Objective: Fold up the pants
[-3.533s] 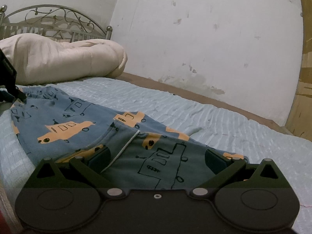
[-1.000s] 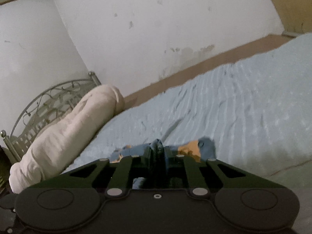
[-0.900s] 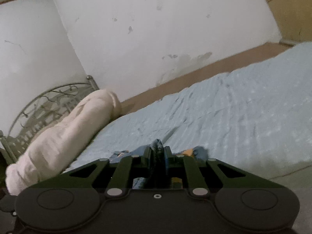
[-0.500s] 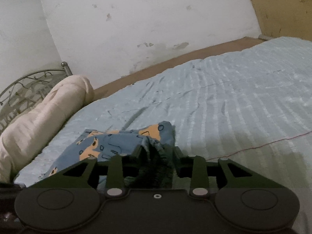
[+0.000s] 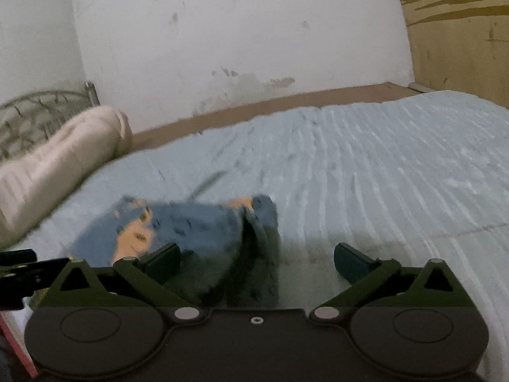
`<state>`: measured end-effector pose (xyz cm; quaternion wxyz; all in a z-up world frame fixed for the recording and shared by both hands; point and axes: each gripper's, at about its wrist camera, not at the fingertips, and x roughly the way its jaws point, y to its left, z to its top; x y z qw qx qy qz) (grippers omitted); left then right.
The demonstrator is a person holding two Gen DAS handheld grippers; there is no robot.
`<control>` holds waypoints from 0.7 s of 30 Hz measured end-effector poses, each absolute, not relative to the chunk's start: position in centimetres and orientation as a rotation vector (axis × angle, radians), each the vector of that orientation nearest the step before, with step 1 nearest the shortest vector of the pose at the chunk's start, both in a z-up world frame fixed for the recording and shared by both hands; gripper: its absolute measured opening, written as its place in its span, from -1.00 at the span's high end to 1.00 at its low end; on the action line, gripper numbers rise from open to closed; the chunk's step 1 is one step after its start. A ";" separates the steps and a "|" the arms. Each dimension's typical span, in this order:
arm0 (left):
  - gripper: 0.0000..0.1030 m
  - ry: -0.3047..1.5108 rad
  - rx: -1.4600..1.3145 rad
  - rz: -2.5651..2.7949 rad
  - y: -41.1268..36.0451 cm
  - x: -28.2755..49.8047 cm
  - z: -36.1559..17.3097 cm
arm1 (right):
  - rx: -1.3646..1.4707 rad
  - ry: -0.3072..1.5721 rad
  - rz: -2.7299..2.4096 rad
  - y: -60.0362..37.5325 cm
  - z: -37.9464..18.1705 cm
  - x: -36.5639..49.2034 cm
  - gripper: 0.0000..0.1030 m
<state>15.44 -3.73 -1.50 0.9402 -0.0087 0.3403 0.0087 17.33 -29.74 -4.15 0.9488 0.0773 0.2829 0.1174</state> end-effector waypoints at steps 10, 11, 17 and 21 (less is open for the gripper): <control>-0.98 0.759 -0.083 -0.011 -1.8 13.5 -3.4 | 0.050 0.536 0.272 -29.8 -5.7 14.3 -0.98; -0.98 0.760 -0.087 -0.013 -1.7 13.4 -3.5 | 0.048 0.535 0.272 -29.8 -5.7 14.3 -0.98; -0.98 0.762 -0.088 -0.014 -1.8 13.8 -3.5 | 0.046 0.529 0.273 -29.8 -5.8 14.3 -0.98; -0.98 0.758 -0.085 -0.015 -1.9 13.7 -3.5 | 0.058 0.517 0.284 -30.0 -5.4 14.1 -0.99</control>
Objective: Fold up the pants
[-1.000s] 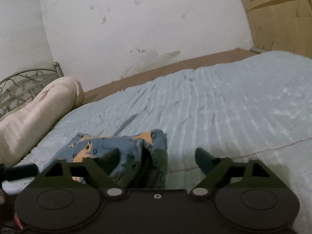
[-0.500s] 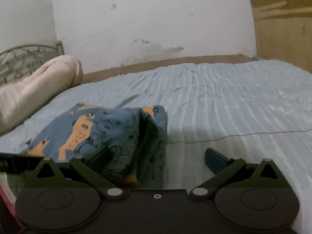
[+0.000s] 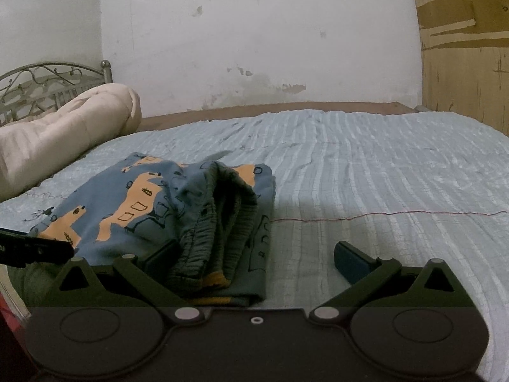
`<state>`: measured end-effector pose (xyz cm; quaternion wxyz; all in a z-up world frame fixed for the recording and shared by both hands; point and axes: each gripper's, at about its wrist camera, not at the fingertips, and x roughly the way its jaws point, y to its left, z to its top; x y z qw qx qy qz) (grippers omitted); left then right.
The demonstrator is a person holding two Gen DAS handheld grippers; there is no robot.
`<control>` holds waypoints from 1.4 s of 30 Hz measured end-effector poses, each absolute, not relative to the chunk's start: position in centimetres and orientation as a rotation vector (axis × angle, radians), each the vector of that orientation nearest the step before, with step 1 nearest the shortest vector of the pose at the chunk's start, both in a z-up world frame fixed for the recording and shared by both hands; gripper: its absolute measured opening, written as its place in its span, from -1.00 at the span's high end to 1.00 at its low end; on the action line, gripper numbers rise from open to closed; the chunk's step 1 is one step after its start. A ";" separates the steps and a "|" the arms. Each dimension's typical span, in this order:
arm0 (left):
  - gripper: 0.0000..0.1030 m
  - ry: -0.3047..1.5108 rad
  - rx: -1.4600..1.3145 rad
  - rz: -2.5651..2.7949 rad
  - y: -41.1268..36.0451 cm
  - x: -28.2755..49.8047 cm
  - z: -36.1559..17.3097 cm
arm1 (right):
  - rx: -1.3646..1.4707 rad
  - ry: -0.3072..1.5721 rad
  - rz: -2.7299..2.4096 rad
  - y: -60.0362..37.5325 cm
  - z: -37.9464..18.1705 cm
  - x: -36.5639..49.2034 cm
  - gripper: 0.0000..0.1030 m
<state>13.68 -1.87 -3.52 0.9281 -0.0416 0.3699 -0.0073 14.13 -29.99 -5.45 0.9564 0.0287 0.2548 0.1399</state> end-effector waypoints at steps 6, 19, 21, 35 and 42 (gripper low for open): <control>-0.99 0.750 -0.086 -0.011 -2.0 13.5 -3.7 | 0.088 0.437 0.331 -30.2 -2.5 15.6 -0.99; -0.99 0.750 -0.093 -0.034 -1.7 13.3 -3.7 | -0.252 0.663 0.393 -21.3 -2.6 27.0 -0.99; -0.99 0.749 -0.094 -0.034 -1.7 13.3 -3.7 | -0.227 0.645 0.343 -22.5 -3.0 28.0 -0.98; -0.99 0.721 -0.282 -0.024 0.3 13.5 -2.8 | -0.025 0.565 0.212 -30.4 -4.1 21.1 -0.99; -0.99 0.755 -0.203 0.003 -0.6 13.3 -2.8 | 0.081 0.546 0.191 -31.0 -3.5 19.5 -0.99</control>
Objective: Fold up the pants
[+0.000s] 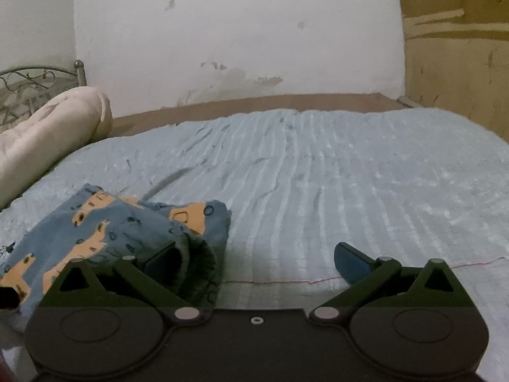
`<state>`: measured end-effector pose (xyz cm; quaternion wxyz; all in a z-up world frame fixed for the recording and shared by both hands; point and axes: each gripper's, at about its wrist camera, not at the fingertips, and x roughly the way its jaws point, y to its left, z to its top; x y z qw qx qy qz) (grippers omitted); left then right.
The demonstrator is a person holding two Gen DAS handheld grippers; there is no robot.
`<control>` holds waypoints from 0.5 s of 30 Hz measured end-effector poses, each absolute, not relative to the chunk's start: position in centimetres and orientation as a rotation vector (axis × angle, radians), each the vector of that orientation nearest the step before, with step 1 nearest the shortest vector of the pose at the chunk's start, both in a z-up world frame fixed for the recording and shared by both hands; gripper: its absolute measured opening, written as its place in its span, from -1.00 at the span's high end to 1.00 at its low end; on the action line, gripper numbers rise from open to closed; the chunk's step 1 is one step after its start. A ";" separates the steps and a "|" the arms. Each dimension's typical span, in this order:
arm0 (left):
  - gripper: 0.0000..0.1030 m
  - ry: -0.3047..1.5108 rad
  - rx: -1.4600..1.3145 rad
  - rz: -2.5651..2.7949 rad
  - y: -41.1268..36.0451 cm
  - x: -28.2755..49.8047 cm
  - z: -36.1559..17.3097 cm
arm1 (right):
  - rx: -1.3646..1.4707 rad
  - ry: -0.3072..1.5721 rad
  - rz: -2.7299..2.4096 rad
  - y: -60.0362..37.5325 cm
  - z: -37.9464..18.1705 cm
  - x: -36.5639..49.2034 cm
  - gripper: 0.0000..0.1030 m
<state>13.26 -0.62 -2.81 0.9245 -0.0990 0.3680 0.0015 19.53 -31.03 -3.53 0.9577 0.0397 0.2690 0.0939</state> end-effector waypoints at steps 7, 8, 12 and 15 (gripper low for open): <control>-0.99 0.759 -0.178 0.001 -1.0 12.9 -2.9 | 0.063 0.576 0.286 -29.7 -5.1 15.8 -0.99; -0.99 0.760 -0.176 0.000 -1.1 12.8 -2.9 | 0.066 0.559 0.294 -29.9 -5.4 15.4 -0.99; -0.99 0.757 -0.167 0.000 -1.1 12.6 -2.9 | 0.043 0.502 0.310 -30.0 -6.1 14.4 -0.99; -0.99 0.757 -0.161 0.000 -1.1 12.6 -2.9 | 0.035 0.486 0.303 -29.7 -6.3 14.0 -0.99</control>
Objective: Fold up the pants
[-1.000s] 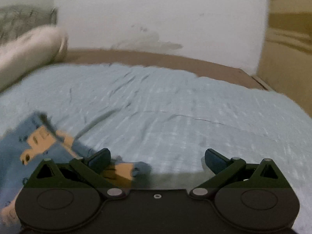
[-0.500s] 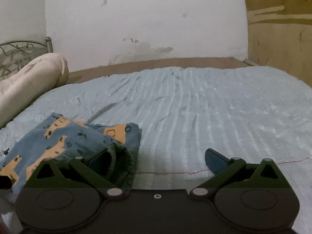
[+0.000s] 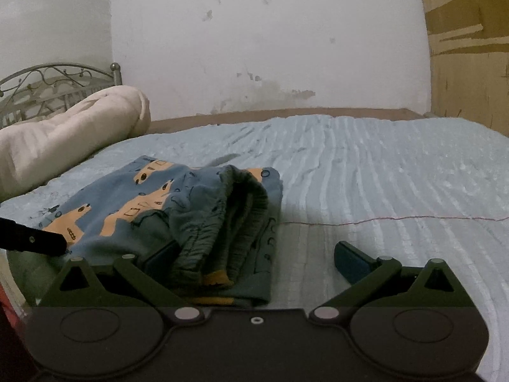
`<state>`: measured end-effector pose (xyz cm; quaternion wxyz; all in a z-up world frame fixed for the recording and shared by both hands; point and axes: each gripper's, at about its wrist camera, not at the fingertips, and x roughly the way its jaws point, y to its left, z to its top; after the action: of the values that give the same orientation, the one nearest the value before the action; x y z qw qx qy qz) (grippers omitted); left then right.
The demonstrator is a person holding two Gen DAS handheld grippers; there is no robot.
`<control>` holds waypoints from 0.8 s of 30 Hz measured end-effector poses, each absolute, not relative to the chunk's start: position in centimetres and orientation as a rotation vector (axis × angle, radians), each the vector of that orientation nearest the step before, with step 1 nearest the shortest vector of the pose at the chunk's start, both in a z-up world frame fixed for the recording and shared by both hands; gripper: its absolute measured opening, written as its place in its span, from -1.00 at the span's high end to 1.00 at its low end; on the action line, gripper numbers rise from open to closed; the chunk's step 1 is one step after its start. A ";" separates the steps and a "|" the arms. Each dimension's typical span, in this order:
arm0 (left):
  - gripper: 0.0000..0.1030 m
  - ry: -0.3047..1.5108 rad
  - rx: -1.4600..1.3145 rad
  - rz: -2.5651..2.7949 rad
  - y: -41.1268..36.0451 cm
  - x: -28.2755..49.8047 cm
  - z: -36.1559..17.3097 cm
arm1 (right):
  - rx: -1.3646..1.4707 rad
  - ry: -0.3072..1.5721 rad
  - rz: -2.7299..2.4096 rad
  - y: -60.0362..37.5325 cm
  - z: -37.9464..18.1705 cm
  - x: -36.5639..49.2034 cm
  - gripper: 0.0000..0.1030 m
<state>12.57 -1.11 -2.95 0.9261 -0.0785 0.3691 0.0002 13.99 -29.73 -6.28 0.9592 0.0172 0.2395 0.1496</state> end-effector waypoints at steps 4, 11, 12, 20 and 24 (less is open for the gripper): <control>-0.99 0.757 -0.159 0.001 -1.1 12.5 -3.0 | 0.040 0.472 0.304 -29.7 -6.5 14.2 -0.99; -0.99 0.754 -0.153 0.002 -1.3 12.5 -3.0 | 0.043 0.455 0.300 -29.6 -6.8 14.0 -0.99; -0.99 0.754 -0.152 0.002 -1.3 12.5 -3.0 | 0.042 0.454 0.300 -29.7 -6.8 14.0 -0.99; -0.99 0.753 -0.150 0.002 -1.3 12.4 -3.0 | 0.046 0.444 0.296 -29.6 -6.9 13.8 -0.99; -0.99 0.752 -0.149 0.002 -1.3 12.4 -3.0 | 0.046 0.437 0.292 -29.7 -7.0 13.7 -0.99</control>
<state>12.43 -1.25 -2.97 0.9275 -0.0727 0.3668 0.0009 13.65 -29.68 -6.98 0.9654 0.0228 0.2158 0.1443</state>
